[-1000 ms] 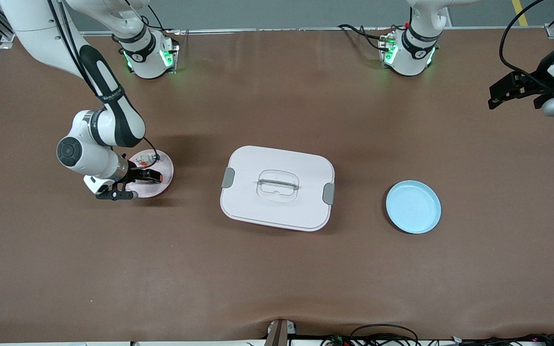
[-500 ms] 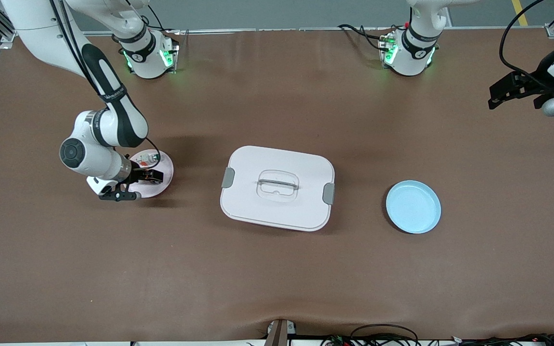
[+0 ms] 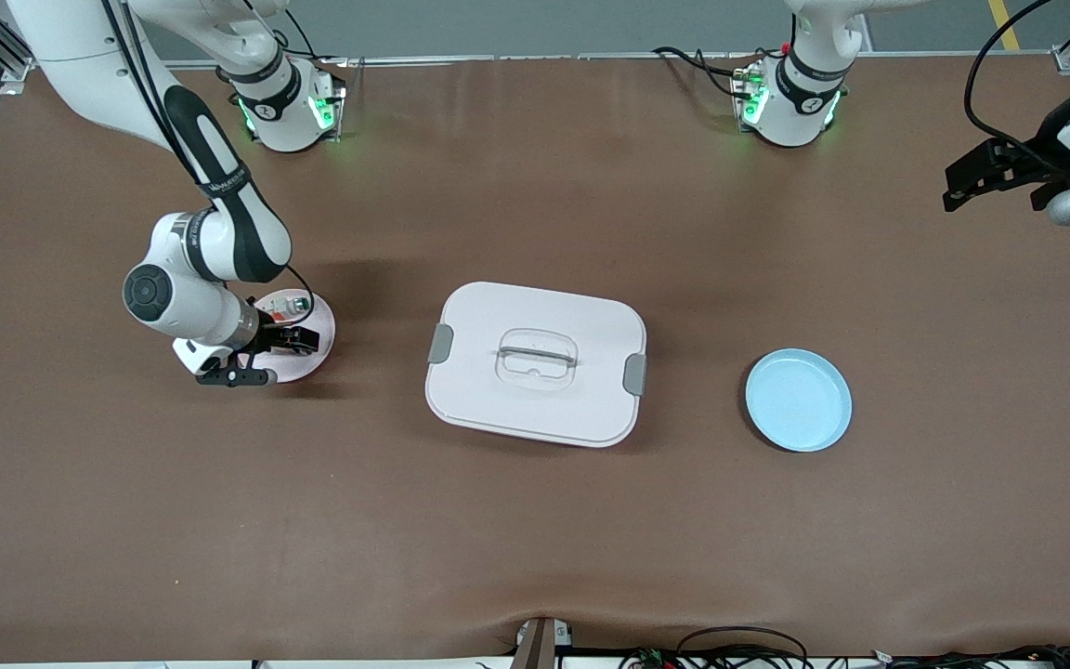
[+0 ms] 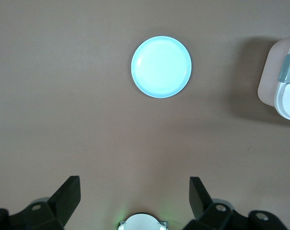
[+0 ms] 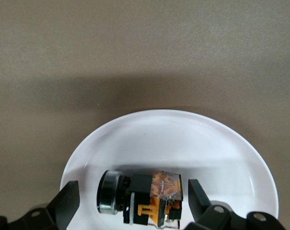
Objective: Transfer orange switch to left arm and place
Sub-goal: 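Close the right gripper on the orange switch, then lift the switch over the box with the right gripper while the left gripper approaches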
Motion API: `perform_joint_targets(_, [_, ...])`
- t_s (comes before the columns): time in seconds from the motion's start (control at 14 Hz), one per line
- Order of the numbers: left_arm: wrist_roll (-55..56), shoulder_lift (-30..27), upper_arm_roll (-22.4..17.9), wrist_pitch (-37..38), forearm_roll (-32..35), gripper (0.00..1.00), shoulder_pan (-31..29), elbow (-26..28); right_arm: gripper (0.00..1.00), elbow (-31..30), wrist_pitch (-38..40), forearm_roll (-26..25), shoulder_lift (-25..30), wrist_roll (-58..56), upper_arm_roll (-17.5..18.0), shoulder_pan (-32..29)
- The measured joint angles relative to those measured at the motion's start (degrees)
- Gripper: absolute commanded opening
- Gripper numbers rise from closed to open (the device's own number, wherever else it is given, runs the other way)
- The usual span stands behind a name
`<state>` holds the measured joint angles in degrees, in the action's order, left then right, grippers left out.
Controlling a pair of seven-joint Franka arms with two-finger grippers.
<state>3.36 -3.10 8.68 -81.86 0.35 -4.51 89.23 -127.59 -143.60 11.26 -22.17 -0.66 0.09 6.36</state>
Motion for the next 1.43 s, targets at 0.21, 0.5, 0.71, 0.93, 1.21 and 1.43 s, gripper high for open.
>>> perform_joint_targets(0.21, [0.0,0.0,0.0,0.0,0.0,1.0,0.0,0.0,1.0,-1.3,-2.2,0.0,-0.6,0.0,0.0,0.0])
perform_joint_targets(0.5, [0.0,0.0,0.0,0.0,0.0,1.0,0.0,0.0,0.71,-2.0,-2.9,0.0,-0.9,0.0,0.0,0.0])
perform_joint_targets(0.71, [0.0,0.0,0.0,0.0,0.0,1.0,0.0,0.0,0.0,-2.0,-2.9,0.0,-0.9,0.5,0.0,0.0])
perform_joint_targets(0.93, [0.0,0.0,0.0,0.0,0.0,1.0,0.0,0.0,0.0,-1.9,-2.5,0.0,-0.7,2.4,0.0,0.0])
perform_joint_targets(1.21, [0.0,0.0,0.0,0.0,0.0,1.0,0.0,0.0,0.0,0.9,4.2,0.1,-0.7,3.8,0.1,0.0])
perform_joint_targets(1.43, [0.0,0.0,0.0,0.0,0.0,1.0,0.0,0.0,0.0,6.5,13.0,0.2,-0.1,8.4,0.9,0.2])
